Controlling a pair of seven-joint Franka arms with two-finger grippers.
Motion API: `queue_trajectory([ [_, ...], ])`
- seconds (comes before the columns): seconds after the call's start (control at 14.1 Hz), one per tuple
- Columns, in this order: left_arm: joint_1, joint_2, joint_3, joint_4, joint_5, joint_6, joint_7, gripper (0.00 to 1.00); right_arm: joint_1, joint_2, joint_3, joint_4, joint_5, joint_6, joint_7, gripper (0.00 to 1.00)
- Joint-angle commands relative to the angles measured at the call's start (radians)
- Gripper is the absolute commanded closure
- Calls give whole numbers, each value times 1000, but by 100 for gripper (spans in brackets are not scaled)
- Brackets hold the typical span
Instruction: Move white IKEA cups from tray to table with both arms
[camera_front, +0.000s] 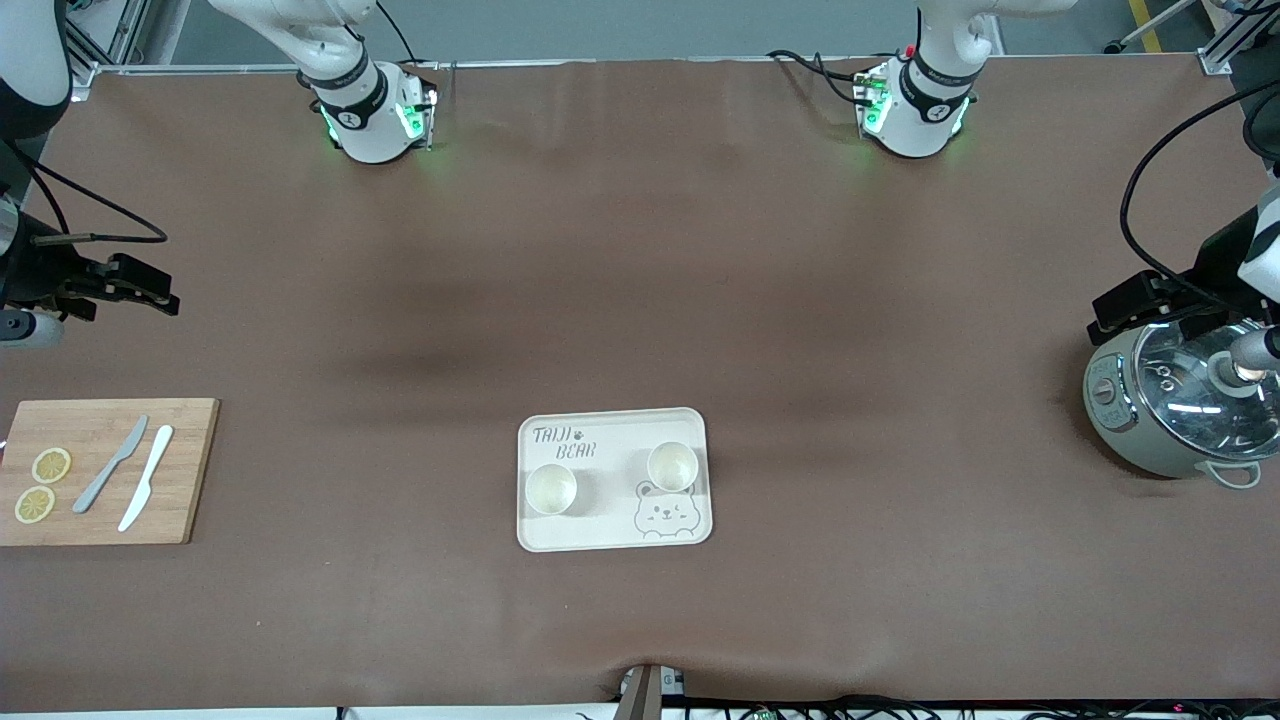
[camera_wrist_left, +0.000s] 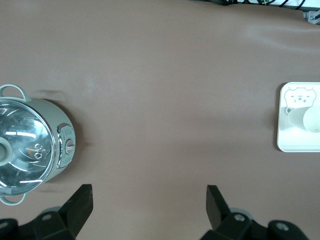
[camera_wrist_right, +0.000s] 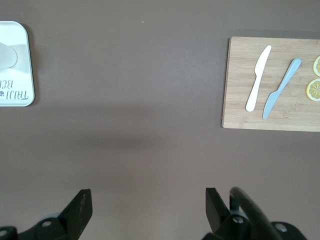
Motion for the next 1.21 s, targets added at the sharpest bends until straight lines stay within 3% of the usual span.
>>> queue_trajectory([
  [0.0, 0, -18, -3, -13, -13, -8, -12, 0, -2, -10, 5, -15, -2, 13, -8, 0],
  [0.35, -1, -7, -3, -13, -12, -8, -4, 0, 1, -7, 8, -4, 1, 15, 5, 0],
  [0.64, -4, 20, -4, -15, -12, -8, 4, 0, 28, 23, 10, 49, 79, 12, 104, 0],
  [1.14, -47, 104, -23, -16, -17, -5, -45, 0, 235, 146, 10, 119, 78, 71, 385, 0],
])
